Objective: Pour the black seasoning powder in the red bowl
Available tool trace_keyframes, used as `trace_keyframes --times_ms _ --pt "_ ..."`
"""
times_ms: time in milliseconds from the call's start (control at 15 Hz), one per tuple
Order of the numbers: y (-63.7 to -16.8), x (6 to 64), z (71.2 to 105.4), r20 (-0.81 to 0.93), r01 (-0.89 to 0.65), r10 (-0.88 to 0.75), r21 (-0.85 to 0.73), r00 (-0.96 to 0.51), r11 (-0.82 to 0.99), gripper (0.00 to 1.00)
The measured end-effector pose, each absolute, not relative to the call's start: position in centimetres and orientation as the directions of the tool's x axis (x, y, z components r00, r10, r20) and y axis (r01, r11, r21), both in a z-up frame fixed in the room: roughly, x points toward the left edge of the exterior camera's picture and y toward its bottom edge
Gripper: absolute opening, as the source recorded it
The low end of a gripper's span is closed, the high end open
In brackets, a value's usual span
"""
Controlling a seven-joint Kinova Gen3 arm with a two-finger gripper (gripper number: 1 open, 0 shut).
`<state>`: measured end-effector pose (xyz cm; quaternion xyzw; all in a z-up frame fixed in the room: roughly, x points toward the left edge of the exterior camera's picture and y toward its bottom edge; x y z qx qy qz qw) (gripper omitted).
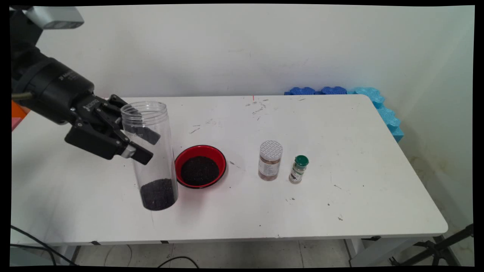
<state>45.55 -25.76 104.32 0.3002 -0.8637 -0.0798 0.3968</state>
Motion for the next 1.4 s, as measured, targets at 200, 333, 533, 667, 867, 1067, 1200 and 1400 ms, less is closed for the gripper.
trace_keyframes --times_ms 200,333,533,667,867,1067,1200,1400 --pt "-25.8 45.7 103.9 0.616 -0.462 -0.609 0.405 -0.5 0.789 0.0" --pt "-25.9 45.9 103.5 0.593 -0.481 -0.642 0.432 -0.486 0.763 0.0" --pt "-26.2 45.9 102.9 0.539 -0.53 -0.717 0.489 -0.441 0.693 0.0" --pt "-26.4 46.0 102.6 0.516 -0.551 -0.749 0.512 -0.416 0.659 0.0" --pt "-26.7 46.1 101.7 0.464 -0.593 -0.811 0.559 -0.356 0.58 0.0" --pt "-27.1 46.3 100.8 0.408 -0.632 -0.864 0.594 -0.296 0.497 0.0" --pt "-27.3 46.4 100.2 0.379 -0.65 -0.885 0.607 -0.269 0.457 0.0" --pt "-27.8 46.7 99.2 0.327 -0.679 -0.92 0.627 -0.216 0.382 0.0"
